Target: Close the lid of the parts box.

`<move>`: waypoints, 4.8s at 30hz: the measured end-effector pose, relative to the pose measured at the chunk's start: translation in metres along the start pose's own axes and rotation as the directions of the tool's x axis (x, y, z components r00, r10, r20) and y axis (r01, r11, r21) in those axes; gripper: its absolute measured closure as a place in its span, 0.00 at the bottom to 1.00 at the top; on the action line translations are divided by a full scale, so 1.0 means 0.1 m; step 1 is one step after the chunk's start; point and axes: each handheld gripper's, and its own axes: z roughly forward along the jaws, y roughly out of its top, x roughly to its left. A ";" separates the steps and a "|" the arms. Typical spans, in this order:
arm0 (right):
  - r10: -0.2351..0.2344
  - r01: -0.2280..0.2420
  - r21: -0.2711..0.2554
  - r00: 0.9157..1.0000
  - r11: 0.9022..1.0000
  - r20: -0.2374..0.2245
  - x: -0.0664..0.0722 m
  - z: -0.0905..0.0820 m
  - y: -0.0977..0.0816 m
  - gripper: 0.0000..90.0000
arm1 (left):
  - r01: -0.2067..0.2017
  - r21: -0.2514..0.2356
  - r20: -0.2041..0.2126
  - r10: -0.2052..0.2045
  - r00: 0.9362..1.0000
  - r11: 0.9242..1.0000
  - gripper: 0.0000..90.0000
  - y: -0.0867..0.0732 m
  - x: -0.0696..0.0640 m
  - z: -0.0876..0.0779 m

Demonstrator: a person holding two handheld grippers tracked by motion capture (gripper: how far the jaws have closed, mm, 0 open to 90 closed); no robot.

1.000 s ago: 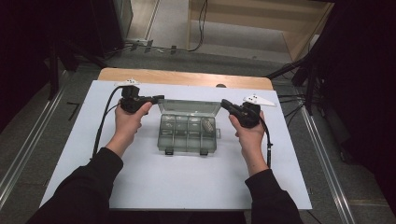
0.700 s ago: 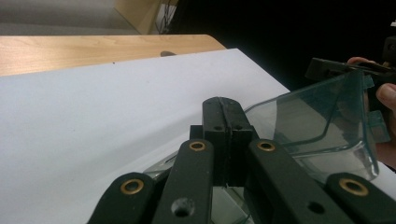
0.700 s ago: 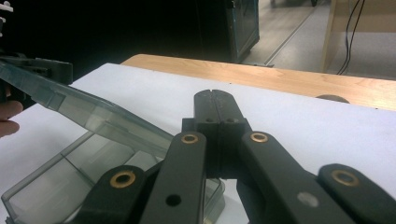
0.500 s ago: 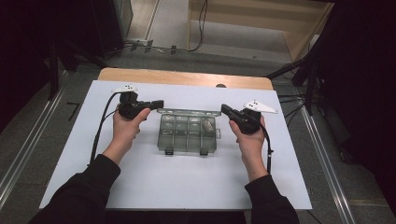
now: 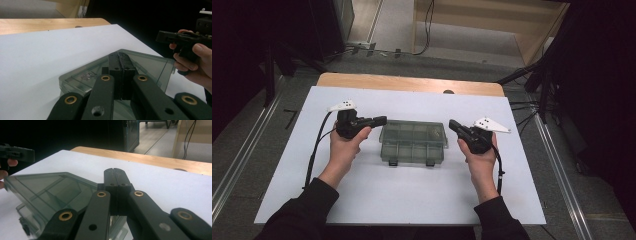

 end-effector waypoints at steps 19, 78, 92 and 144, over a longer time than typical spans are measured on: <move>-0.124 0.123 0.036 0.992 0.992 0.038 0.52 -0.18 -0.31 0.97 | -0.051 -0.014 -0.106 0.049 0.993 0.999 0.99 -0.59 -0.42 -0.12; -0.042 0.045 0.096 0.999 0.994 -0.029 0.52 0.02 -0.66 0.98 | -0.042 0.045 -0.155 0.048 0.987 0.998 0.99 -0.75 -0.42 -0.13; -0.054 0.051 0.134 0.998 0.990 0.018 0.60 0.03 -0.62 0.98 | -0.026 0.054 -0.167 0.034 0.985 0.998 0.99 -0.79 -0.41 -0.11; -0.044 0.050 0.056 0.995 0.997 -0.094 0.38 -0.33 -0.53 0.00 | -0.142 -0.045 -0.109 0.137 0.985 0.989 0.00 -0.70 -0.50 -0.56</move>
